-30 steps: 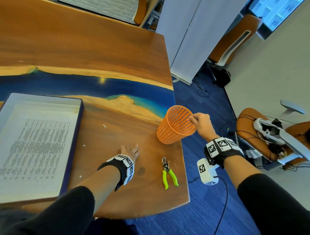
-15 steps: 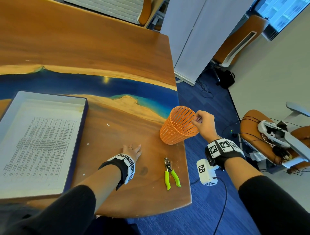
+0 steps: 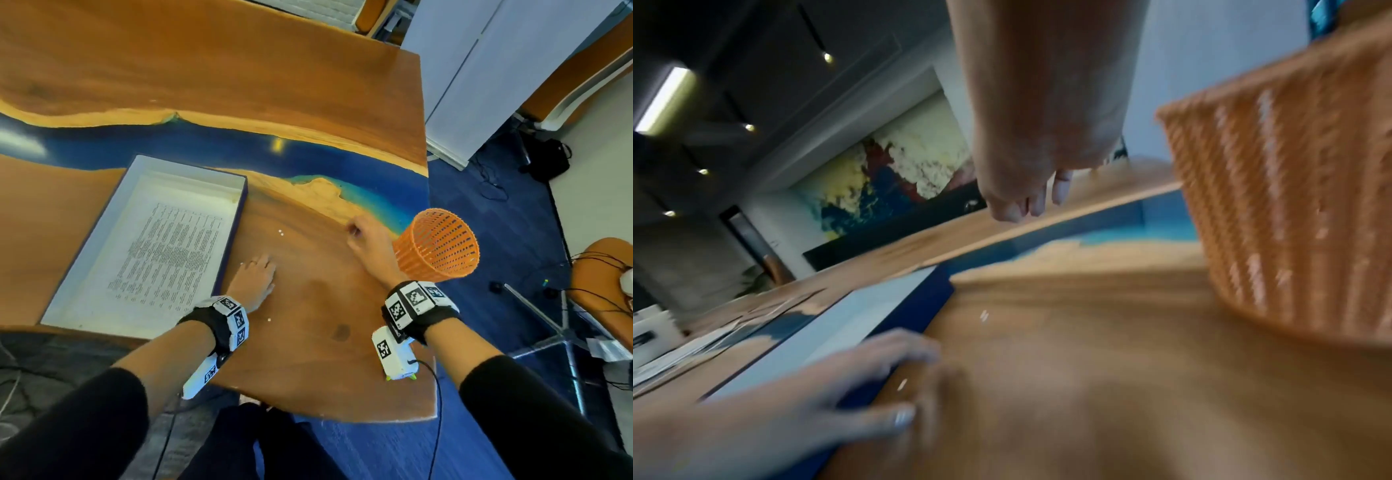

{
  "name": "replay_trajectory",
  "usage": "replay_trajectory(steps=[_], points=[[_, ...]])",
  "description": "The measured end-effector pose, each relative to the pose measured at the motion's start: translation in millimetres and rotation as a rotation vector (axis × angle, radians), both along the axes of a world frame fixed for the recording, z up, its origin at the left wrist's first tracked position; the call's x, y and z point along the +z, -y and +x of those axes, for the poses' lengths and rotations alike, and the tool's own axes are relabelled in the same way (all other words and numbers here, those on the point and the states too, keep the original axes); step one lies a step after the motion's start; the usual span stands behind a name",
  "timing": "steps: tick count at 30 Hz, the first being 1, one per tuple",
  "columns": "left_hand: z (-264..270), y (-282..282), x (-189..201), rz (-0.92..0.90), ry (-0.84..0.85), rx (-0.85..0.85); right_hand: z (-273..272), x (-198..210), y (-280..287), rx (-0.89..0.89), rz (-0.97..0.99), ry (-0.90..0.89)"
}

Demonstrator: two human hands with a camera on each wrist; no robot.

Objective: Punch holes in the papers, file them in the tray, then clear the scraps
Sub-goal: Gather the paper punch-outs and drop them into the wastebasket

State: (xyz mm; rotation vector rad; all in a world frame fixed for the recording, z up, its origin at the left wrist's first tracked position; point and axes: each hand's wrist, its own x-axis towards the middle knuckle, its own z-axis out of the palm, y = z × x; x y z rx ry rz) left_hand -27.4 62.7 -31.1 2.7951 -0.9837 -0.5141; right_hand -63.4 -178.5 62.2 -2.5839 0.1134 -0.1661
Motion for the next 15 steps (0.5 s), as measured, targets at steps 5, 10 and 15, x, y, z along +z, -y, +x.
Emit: replay_trajectory(steps=[5, 10, 15], points=[[-6.9, -50.2, -5.2, -0.057, 0.008, 0.085, -22.1, -67.0, -72.8, 0.235, 0.111, -0.29], [-10.7, -79.7, -6.1, -0.032, -0.019, 0.171, -42.1, -101.6, -110.8, 0.332, 0.14, -0.436], [-6.7, -102.9, -10.4, -0.021, -0.187, 0.121, -47.2, -109.8, -119.2, 0.345, 0.1, -0.409]])
